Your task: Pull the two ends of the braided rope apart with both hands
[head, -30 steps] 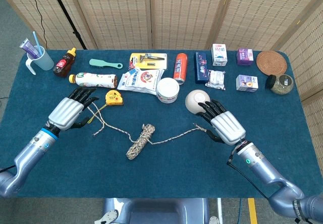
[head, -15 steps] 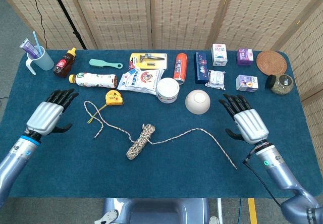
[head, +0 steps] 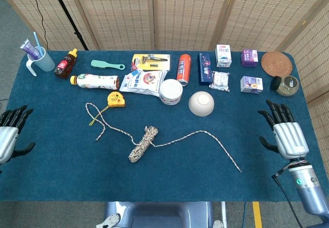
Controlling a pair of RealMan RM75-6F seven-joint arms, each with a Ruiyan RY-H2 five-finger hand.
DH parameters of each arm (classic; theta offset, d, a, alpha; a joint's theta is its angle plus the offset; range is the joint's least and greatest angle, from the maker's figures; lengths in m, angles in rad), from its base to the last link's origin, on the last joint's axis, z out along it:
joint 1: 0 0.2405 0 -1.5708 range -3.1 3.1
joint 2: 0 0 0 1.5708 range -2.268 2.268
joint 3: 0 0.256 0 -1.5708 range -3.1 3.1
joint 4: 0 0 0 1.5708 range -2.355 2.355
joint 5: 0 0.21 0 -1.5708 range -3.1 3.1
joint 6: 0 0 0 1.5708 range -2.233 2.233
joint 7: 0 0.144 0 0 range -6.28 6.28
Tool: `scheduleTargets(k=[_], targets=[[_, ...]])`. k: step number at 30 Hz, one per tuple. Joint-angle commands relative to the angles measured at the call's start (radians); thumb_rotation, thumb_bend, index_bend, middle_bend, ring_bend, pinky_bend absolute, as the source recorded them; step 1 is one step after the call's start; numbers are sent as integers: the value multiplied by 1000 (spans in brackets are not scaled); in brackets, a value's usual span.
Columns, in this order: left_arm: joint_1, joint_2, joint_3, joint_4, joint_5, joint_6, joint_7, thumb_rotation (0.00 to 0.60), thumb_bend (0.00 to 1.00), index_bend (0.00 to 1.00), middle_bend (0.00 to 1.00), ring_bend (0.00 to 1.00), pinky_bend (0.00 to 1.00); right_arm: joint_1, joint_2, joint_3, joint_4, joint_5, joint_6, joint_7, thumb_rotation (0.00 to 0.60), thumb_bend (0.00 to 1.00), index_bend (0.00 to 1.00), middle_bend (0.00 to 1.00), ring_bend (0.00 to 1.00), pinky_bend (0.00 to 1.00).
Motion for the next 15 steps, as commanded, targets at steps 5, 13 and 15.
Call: scheduleTargets(k=[5,13,15], targets=[[141,21,62,-28,77,158,-24,600,245,85,0,0,0,-124,20,-44,-37,-6,126,-12,600,308,188,5,0,0],[194,39,74,-39,87,180,-50,600,245,98,0,0,0,-187,19,-57,-44,-23,179,-3,600,308,201,18,0,0],[198,42,71,-43,90,182,-51,600,245,98,0,0,0,-193,20,-55,-45,-26,181,-1,600,308,200,18,0,0]])
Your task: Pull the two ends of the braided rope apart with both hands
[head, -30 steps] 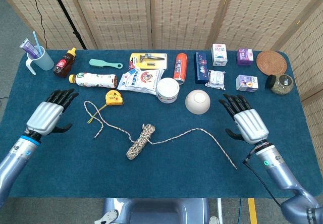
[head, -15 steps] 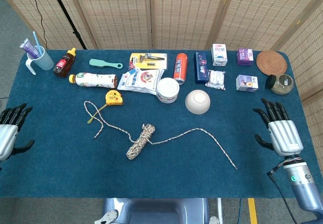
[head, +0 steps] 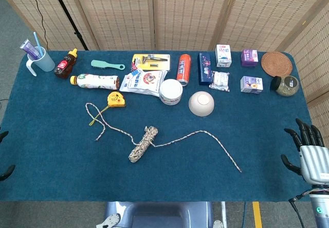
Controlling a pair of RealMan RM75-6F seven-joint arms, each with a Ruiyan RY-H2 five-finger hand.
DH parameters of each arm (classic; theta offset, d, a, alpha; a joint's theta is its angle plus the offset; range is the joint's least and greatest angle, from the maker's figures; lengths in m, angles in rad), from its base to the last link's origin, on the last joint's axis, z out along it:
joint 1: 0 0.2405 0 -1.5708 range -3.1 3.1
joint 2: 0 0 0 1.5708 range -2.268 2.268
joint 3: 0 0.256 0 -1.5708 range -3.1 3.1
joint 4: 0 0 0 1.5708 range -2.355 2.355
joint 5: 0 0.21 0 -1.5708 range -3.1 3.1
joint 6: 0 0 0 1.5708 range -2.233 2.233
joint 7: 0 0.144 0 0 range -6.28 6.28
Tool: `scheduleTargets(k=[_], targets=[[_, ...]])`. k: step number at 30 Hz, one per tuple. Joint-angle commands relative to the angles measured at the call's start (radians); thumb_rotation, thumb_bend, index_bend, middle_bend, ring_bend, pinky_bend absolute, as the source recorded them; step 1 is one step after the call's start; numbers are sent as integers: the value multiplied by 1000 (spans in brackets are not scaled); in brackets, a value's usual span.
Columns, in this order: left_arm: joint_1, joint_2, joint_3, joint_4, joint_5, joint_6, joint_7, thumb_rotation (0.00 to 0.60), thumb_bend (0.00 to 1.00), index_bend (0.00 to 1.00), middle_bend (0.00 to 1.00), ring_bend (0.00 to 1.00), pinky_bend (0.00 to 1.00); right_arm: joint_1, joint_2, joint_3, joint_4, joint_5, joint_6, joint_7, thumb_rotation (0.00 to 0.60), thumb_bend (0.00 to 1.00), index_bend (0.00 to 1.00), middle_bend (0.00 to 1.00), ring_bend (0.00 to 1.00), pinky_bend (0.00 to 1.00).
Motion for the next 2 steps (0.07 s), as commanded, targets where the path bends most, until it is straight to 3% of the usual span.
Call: scheduleTargets(k=[1,2], targets=[[7,5,-5,-6,6,3,-2,600,245,98,0,0,0,-9,1,3,0,-6,5,7,600,308,200,18,0,0],[8,6,-6,-7,7,2,-3,600,245,99,0,0,0,-12,2,4,1,-8,6,9,600,308,200,18,0,0]])
